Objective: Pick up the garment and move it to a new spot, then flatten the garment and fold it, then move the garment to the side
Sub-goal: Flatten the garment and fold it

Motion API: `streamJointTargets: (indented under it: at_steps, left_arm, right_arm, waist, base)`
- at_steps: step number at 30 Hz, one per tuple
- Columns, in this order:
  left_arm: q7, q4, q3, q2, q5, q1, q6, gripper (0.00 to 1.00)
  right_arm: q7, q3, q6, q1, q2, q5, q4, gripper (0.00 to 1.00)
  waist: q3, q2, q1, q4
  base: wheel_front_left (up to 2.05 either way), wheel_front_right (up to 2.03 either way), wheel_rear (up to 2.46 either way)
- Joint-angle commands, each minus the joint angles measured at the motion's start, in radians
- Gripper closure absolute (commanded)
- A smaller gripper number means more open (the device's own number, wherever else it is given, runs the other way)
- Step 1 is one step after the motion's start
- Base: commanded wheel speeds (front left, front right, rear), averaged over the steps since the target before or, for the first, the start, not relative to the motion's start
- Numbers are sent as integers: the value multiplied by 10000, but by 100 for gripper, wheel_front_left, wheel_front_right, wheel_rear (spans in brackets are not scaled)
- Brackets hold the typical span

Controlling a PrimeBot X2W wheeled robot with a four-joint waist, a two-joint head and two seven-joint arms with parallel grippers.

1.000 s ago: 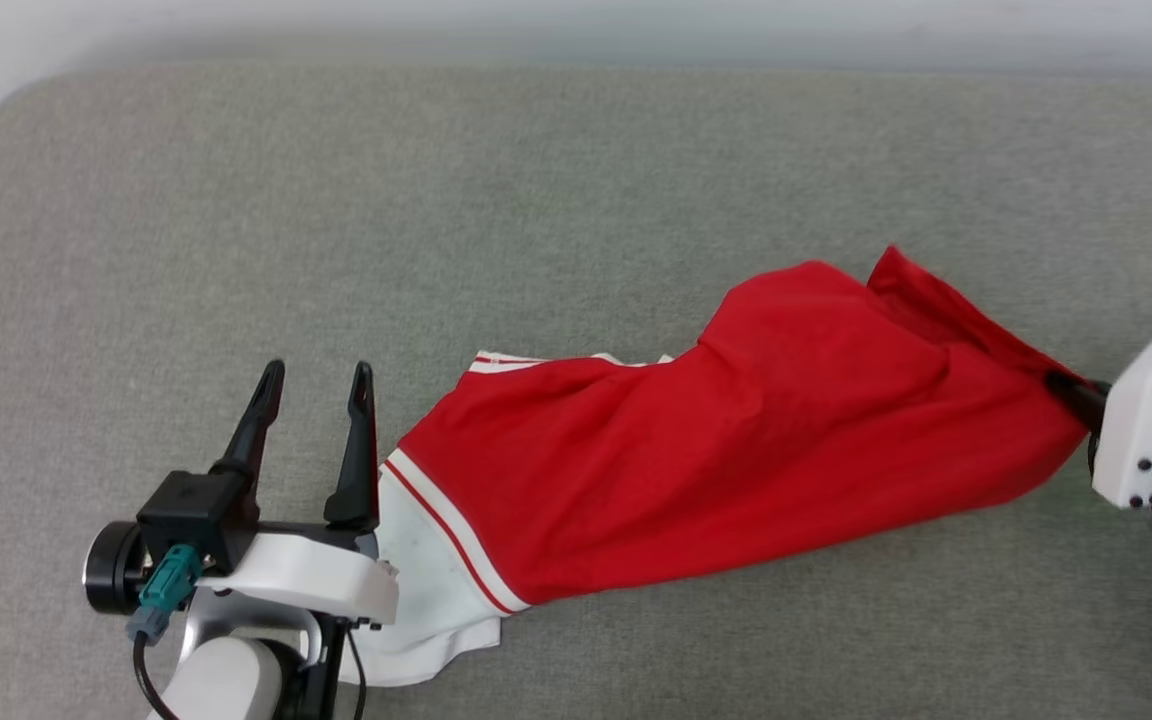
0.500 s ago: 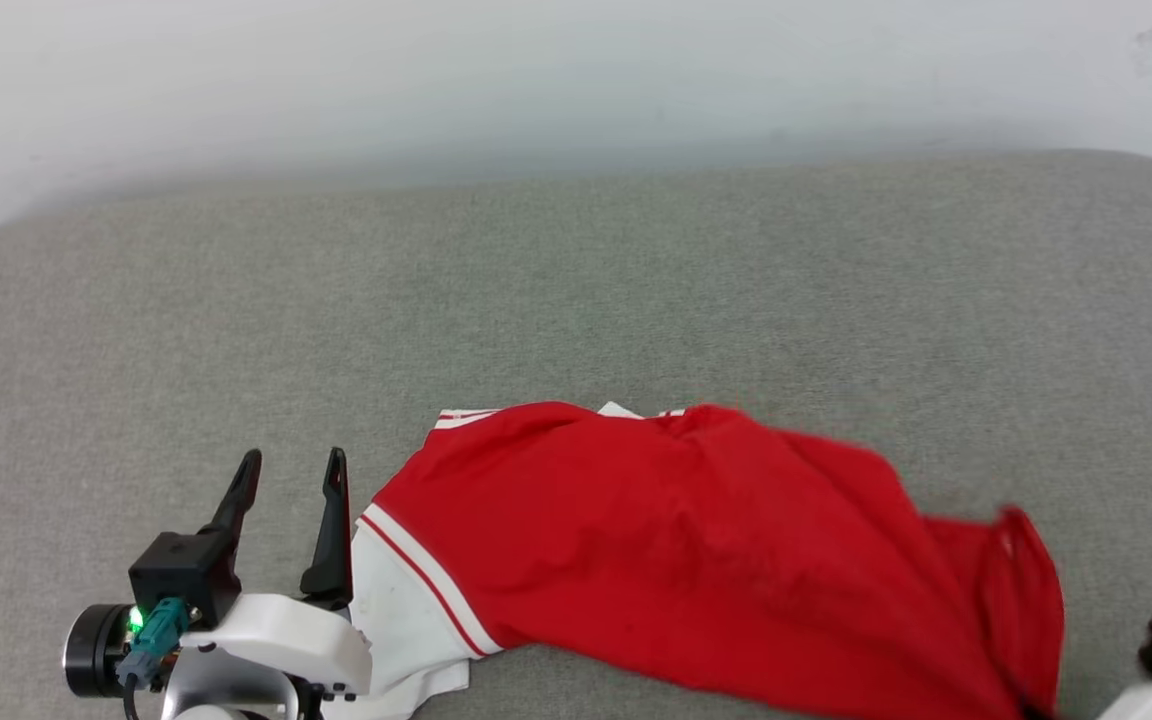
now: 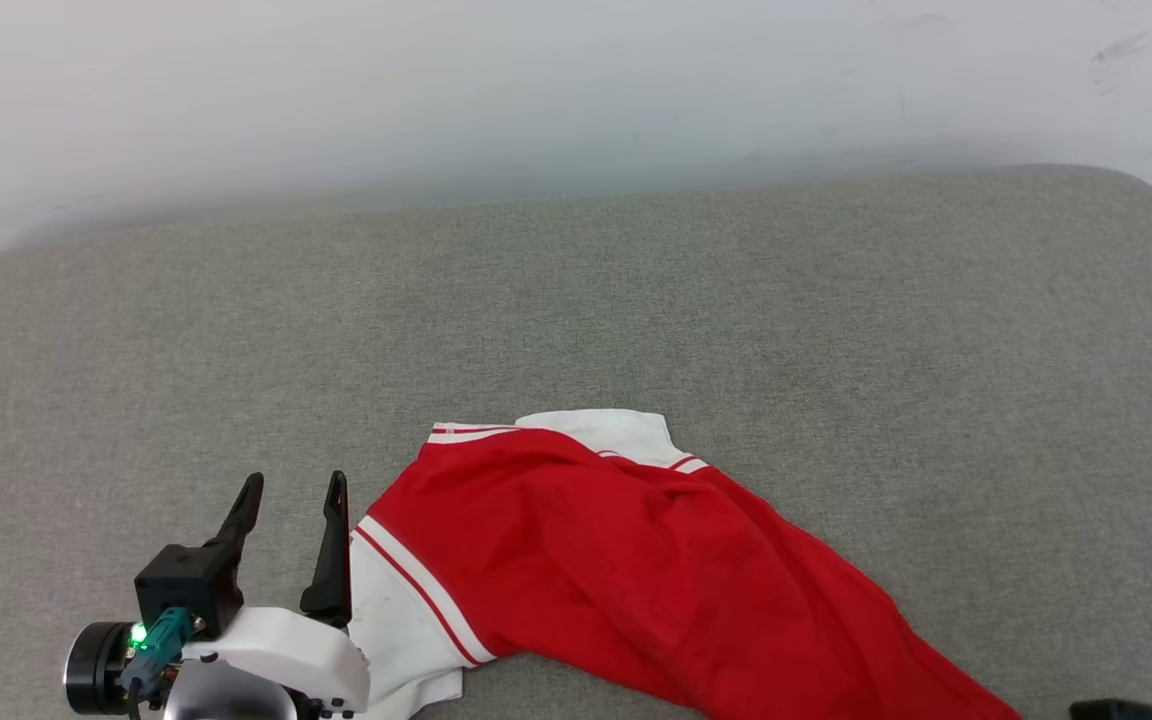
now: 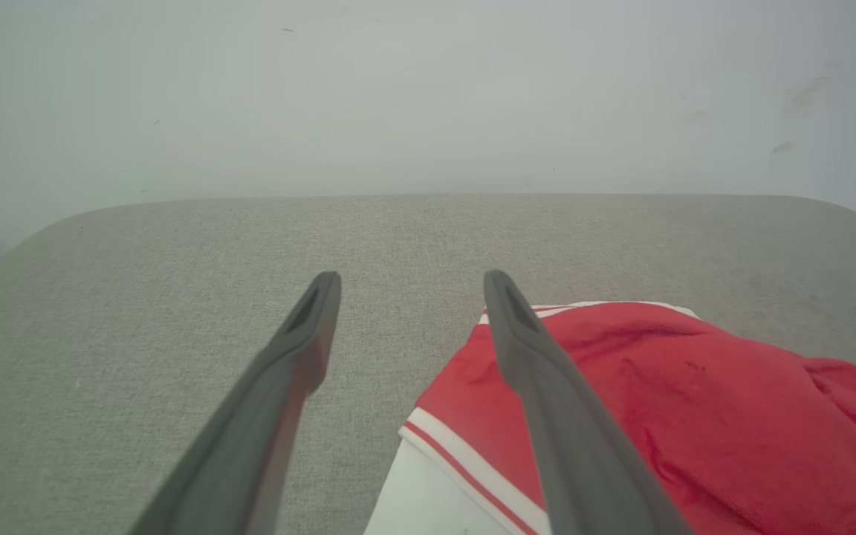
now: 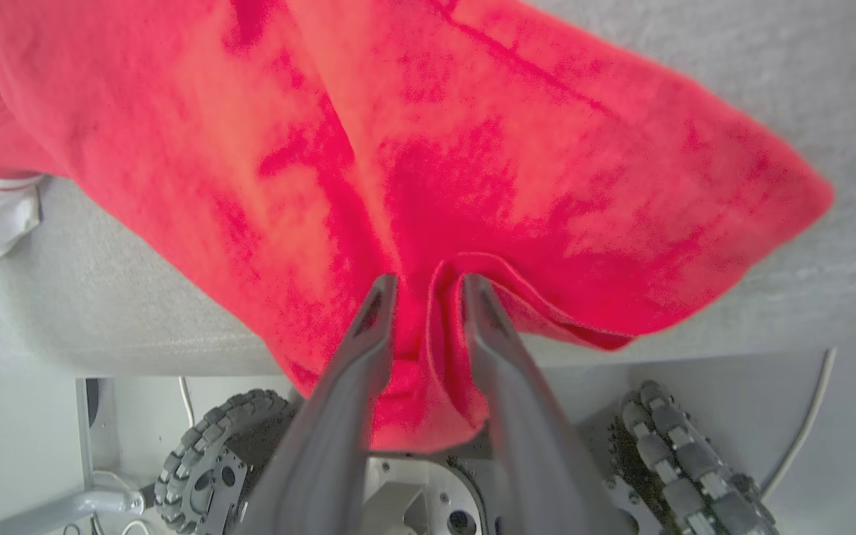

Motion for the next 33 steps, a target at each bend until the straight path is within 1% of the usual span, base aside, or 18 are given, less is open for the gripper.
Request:
streamJointTargets:
  at_steps: [1, 6, 10, 12, 13, 16, 18, 24, 26, 30, 33]
  left_arm:
    - [17, 34, -8, 80, -2, 41, 28, 0]
    - [8, 46, 22, 84, -47, 87, 93, 0]
    - [-48, 6, 49, 65, -80, 69, 149, 0]
    - [-84, -17, 68, 47, -56, -28, 160, 0]
    - [-96, -40, 64, 22, -43, -100, 173, 0]
    - [-164, -83, 38, -10, -23, -257, 158, 0]
    - [-201, -95, -14, -50, 5, -380, 109, 0]
    - [-399, 6, -266, -298, 90, -1032, -112, 0]
    - [-519, 124, -356, -422, 98, -1300, -193, 0]
    - [-754, 352, -508, -719, 97, -1737, -357, 0]
    - [-904, 479, -578, -922, 81, -1954, -451, 0]
  right_arm:
    - [-589, -76, -7, -269, 24, -64, -73, 0]
    - [-2398, -665, -7, -838, 25, -250, -427, 0]
    - [-3563, -1148, -7, -1559, -105, -565, -429, 0]
    - [-3956, -1287, -7, -2028, -284, -827, -140, 0]
    - [-4115, -1281, -7, -2314, -295, -780, 26, 0]
    - [-4381, -1087, -7, -3348, -474, -864, 702, 0]
    - [-4334, -828, -7, -4074, -775, -762, 1263, 0]
    - [-3396, 480, -7, -6284, -1888, -106, 2926, 0]
    - [-3019, 1139, -7, -6970, -2319, 83, 3295, 0]
    - [-2218, 2849, -7, -8341, -3177, 504, 3795, 0]
    - [-1764, 4096, -7, -9236, -3619, 992, 4008, 0]
  waist:
    - [-17, -1, 1, 21]
    - [-91, -1, 1, 112]
    - [-66, -1, 1, 218]
    - [-5, -1, 1, 302]
    - [46, -1, 1, 361]
    - [259, -1, 1, 544]
    - [445, -1, 1, 685]
    - [1258, -1, 1, 1399]
    - [1505, -1, 1, 1689]
    - [1874, -1, 1, 2170]
    - [2095, -1, 1, 2474]
  base:
    - [0, 0, 0]
    - [0, 0, 0]
    - [0, 0, 0]
    - [0, 0, 0]
    - [0, 0, 0]
    - [0, 0, 0]
    - [0, 0, 0]
    - [0, 0, 0]
    - [0, 0, 0]
    - [0, 0, 0]
    - [0, 0, 0]
